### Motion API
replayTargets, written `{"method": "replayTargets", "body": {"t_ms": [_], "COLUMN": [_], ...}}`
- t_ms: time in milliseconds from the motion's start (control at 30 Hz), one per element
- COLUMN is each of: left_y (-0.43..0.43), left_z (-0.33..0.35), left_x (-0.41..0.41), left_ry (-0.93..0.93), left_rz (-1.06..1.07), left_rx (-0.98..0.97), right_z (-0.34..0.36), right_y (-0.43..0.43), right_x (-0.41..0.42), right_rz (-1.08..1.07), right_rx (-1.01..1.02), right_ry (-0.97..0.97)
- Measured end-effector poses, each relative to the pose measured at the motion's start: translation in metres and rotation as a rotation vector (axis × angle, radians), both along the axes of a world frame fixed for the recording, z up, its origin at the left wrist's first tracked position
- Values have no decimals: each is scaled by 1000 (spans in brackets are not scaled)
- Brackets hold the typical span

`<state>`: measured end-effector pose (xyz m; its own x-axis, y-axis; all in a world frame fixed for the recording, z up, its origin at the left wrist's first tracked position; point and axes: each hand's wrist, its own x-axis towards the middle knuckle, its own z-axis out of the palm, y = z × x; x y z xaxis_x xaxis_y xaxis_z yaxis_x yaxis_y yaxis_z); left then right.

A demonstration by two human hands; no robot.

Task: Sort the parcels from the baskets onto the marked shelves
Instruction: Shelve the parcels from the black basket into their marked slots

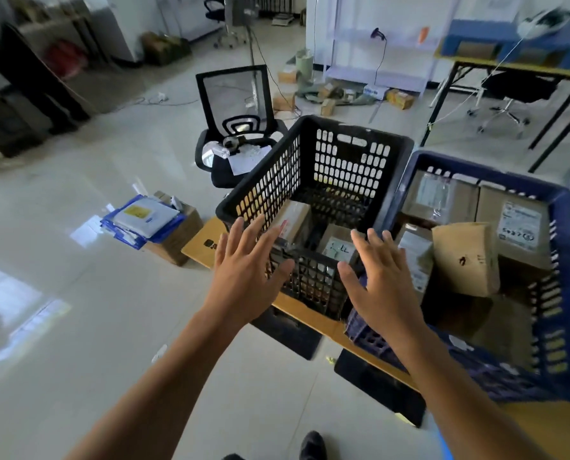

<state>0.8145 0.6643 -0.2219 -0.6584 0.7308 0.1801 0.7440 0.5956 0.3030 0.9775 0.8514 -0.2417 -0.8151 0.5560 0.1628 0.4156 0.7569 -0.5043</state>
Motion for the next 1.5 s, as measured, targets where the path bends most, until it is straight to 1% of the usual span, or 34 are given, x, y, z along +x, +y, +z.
{"method": "replayTargets", "body": {"t_ms": [167, 267, 367, 433, 500, 600, 667, 733, 833, 933, 1100, 1167, 1233, 1300, 1400, 1500], "left_y": [47, 81, 117, 140, 163, 191, 204, 211, 214, 217, 216, 217, 217, 213, 197, 172], "left_z": [2, -8, -21, -33, -47, -80, -106, -128, -149, -159, -153, -141, -122, -96, -49, 2], "left_x": [-50, -83, -119, -141, -162, -186, -195, -200, -202, -198, -190, -193, -197, -197, -192, -180], "left_ry": [-52, -150, -168, -195, -247, -337, -394, -437, -485, -462, -464, -482, -504, -531, -476, -435], "left_rz": [-52, -99, -143, -168, -185, -226, -266, -289, -266, -260, -233, -233, -245, -271, -281, -294], "left_rx": [-103, -95, -111, -182, -304, -526, -629, -676, -684, -681, -601, -521, -392, -221, 54, 266], "right_z": [-4, -12, -23, -30, -36, -46, -51, -53, -52, -49, -47, -47, -47, -46, -40, -29], "right_y": [28, 42, 55, 62, 66, 64, 62, 62, 61, 60, 60, 60, 60, 61, 62, 59], "right_x": [-42, -67, -89, -102, -113, -121, -121, -122, -123, -125, -126, -126, -125, -124, -123, -119], "right_rz": [1, -9, -46, -98, -157, -210, -234, -253, -270, -283, -279, -278, -274, -266, -266, -287], "right_rx": [15, 49, 102, 93, 72, 128, 148, 177, 197, 203, 202, 199, 192, 167, 97, 26], "right_ry": [-110, -165, -187, -217, -251, -311, -346, -379, -421, -453, -472, -452, -434, -407, -321, -251]}}
